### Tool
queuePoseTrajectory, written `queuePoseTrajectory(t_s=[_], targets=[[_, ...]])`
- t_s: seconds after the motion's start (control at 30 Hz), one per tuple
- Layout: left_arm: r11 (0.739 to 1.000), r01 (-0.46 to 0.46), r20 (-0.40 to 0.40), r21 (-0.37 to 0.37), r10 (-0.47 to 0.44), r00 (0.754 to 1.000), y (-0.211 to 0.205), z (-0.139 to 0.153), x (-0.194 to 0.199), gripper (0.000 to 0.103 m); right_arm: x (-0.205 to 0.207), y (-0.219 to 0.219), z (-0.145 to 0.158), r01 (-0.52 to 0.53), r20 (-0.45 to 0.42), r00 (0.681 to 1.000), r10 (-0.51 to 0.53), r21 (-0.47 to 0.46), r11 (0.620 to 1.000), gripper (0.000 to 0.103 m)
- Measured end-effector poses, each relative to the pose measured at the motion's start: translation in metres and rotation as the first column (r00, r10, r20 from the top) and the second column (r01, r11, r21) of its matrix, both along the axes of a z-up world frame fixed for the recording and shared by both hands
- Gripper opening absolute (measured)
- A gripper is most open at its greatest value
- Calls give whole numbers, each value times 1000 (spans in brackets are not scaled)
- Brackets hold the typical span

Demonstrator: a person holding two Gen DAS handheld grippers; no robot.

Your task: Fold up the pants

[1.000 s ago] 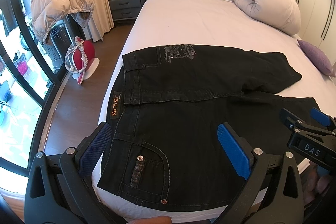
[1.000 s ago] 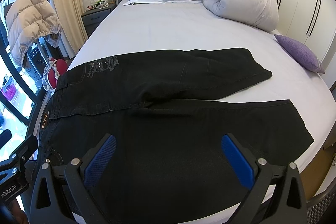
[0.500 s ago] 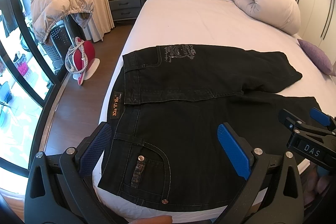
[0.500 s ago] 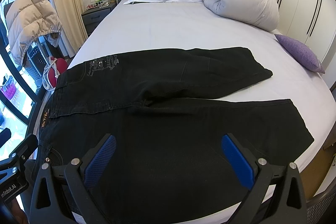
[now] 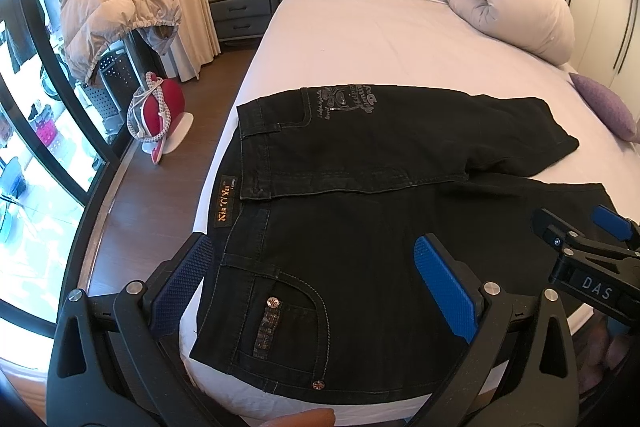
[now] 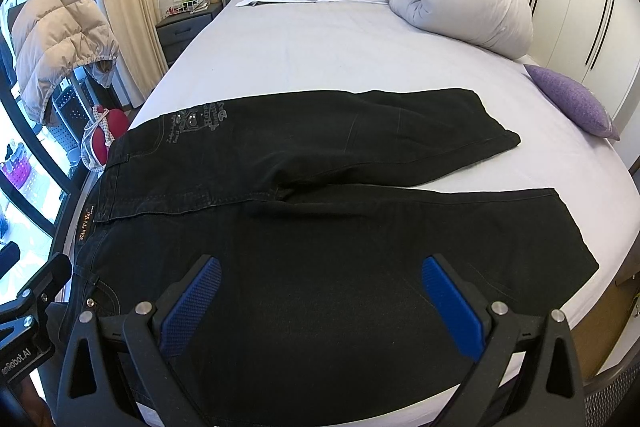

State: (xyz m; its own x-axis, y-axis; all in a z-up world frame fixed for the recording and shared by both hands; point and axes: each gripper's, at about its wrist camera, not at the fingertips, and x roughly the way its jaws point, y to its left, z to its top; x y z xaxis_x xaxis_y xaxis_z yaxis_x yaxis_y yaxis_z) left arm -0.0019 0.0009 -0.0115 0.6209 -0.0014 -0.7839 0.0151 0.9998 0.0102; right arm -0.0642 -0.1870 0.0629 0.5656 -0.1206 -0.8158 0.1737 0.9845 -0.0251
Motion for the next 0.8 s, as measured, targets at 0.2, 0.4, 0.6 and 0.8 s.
queuePoseTrajectory(t_s=[0.2,0.4,0.6,0.8], targets=[[1000,-4,46,19,3,999,0,5,-3,103,0,1,-1,-3,-9,1000,3,-1,1000,103],[998,11,75,62,-16,997,-3,7,-2,103,3,2,-3,-18,-19,1000,18,-13,1000,103],[998,35,56,-60,-31,998,18,6,14,103,11,1,-3,-92,-2,996,92,-28,995,101],[995,75,121,-65,-67,990,33,16,35,103,16,-22,30,-187,255,951,175,21,982,94]])
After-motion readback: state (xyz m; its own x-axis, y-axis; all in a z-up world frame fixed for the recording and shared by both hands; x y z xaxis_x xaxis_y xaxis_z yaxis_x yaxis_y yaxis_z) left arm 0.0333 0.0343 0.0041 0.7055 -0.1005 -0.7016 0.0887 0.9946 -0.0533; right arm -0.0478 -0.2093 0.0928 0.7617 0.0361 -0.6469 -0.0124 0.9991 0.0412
